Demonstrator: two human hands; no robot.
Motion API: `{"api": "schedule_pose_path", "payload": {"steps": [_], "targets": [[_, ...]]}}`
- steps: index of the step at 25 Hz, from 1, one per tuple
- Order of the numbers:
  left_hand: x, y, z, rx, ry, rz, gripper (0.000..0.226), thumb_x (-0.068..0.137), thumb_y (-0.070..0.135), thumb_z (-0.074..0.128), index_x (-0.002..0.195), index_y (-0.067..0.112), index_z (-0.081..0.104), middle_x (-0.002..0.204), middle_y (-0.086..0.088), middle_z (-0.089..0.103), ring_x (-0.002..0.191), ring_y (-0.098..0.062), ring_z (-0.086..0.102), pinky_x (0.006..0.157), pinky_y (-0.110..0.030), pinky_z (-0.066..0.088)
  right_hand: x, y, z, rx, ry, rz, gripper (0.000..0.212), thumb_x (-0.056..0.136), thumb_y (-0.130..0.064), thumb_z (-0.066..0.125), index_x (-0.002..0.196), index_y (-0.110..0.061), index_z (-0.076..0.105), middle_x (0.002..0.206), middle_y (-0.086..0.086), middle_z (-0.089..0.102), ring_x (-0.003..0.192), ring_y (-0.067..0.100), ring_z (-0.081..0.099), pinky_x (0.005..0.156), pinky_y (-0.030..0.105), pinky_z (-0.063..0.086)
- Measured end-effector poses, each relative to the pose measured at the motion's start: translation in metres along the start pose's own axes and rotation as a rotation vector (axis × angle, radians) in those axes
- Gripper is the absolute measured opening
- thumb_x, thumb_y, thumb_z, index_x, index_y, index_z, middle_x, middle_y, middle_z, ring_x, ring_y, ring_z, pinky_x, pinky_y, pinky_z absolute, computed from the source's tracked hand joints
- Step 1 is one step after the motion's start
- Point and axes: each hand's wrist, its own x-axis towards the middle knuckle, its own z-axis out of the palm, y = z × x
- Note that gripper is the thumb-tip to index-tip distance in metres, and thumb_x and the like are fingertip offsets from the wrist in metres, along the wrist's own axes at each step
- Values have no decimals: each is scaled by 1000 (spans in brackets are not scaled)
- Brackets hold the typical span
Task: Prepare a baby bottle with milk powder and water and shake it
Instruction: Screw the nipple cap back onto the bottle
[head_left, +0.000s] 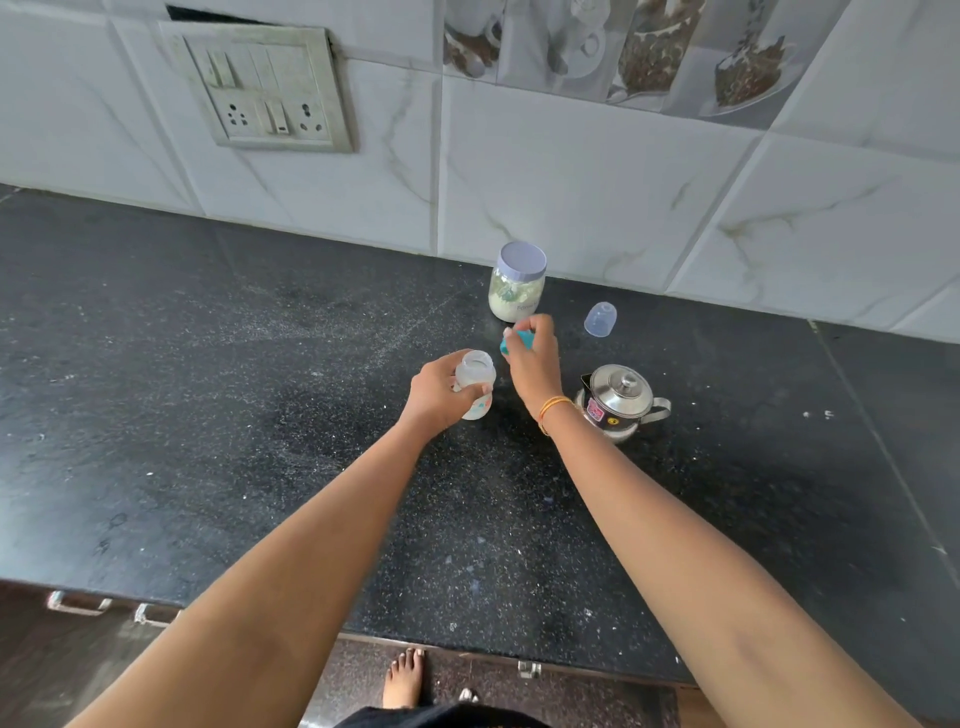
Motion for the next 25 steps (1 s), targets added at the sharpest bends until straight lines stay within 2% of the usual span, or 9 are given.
{"api": "schedule_pose_path", "payload": {"steps": [3,5,9,13,15,17,19,22,25], "targets": [[0,0,-2,19,-15,19,54,80,22,75,132,24,59,121,-2,69,113,-17,61,100,-34,47,-14,-14,8,67,-113,-215,19,91,-17,61,103,-19,47,109,3,52,95,14,54,75,11,44],[-1,1,-2,51,-6,26,49,81,20,74,128,18,60,118,-6,69,113,-20,61,98,-37,48,-20,-12,13,22,-155,-270,25,83,-17,70,101,-17,52,106,-3,57,95,10,56,75,9,45],[-3,3,-3,10,3,15,35,81,15,70,116,20,65,103,-3,70,109,-21,63,94,-38,49,-24,0,13,-62,-131,-324,31,76,-12,73,98,-19,53,104,-6,61,96,11,58,82,19,48],[-1,2,-3,21,-7,20,43,81,23,74,122,20,64,109,-2,69,107,-19,61,91,-35,48,-20,-8,7,-59,-154,-324,37,77,-9,75,107,-19,55,113,-2,60,103,8,56,81,5,44],[0,0,-2,34,-11,8,46,80,25,75,123,17,62,113,-3,69,108,-18,61,93,-35,48,-18,-12,9,-75,-137,-321,36,75,-12,78,103,-16,55,110,3,57,95,6,54,76,2,42],[1,-2,-2,26,-5,5,46,80,25,75,123,17,62,114,-4,69,111,-19,62,95,-38,49,-19,-10,10,-100,-149,-311,38,74,-12,79,96,-17,48,101,3,51,88,6,50,74,4,41],[0,-1,-3,18,-7,26,45,82,22,73,126,21,62,110,2,68,108,-14,60,92,-31,46,-19,-5,9,-117,-174,-307,41,74,-14,78,97,-18,44,97,1,48,89,9,48,75,10,42],[-3,2,-3,-11,-22,52,49,84,19,70,131,28,60,109,9,65,107,-7,56,91,-25,40,-19,1,1,-165,-230,-309,49,74,-12,78,117,-17,53,110,3,49,101,8,49,87,14,43],[-1,-2,-3,-14,-25,46,50,82,23,72,130,30,60,116,8,68,114,-11,60,96,-28,44,-18,0,-2,-257,-247,-289,47,73,-9,80,116,-17,65,115,2,54,104,6,51,96,21,46]]}}
